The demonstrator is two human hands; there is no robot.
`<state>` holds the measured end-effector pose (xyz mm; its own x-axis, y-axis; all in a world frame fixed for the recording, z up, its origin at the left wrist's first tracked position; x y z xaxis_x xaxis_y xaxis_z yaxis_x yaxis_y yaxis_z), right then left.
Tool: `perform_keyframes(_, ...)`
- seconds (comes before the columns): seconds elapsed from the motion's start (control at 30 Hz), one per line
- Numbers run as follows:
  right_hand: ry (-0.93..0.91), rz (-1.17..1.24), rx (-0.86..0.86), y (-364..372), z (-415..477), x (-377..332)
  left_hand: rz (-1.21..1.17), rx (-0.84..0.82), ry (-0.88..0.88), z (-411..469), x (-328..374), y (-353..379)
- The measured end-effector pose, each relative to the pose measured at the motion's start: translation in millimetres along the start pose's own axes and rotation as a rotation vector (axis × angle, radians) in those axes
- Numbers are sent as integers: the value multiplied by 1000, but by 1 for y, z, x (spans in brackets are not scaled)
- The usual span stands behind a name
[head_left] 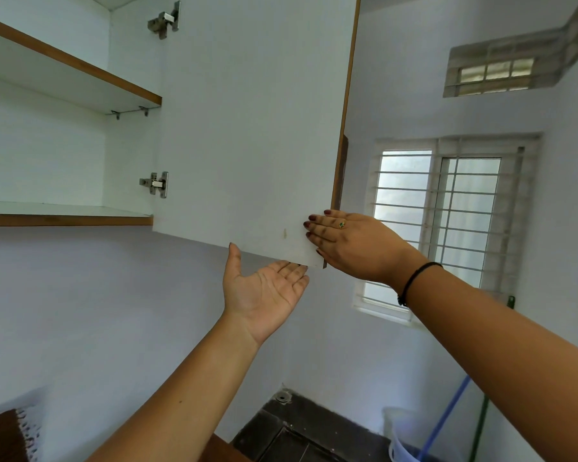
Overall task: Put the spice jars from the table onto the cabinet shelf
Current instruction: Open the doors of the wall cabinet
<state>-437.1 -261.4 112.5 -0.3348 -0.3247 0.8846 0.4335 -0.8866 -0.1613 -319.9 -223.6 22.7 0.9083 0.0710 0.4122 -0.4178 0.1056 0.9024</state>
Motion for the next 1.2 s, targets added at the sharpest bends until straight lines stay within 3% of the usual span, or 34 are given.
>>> perform_keyframes(0.53,128,17,19,25,-23,3,19,40,24,25,-9,-8)
perform_keyframes(0.73,81,28,34,19,-9,-19,22,116,89,7,-6,-6)
perform_keyframes(0.93,42,116,123,5,19,-52,15,67,147,-13,3,-9)
perform_keyframes(1.2,269,274,174,-2,46,-65,53,309,365,-53,46,-32)
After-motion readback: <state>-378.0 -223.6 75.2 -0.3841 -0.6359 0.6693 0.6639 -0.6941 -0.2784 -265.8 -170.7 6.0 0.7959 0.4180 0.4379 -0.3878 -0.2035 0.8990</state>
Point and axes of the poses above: each hand's wrist, its own z-axis towards the middle knuckle, its own y-axis out of the palm, x = y × z, the point moved 6 cm from there along z, towards the middle knuckle, and after that the axes turned 12 degrees about x, right-handed, at the moved point
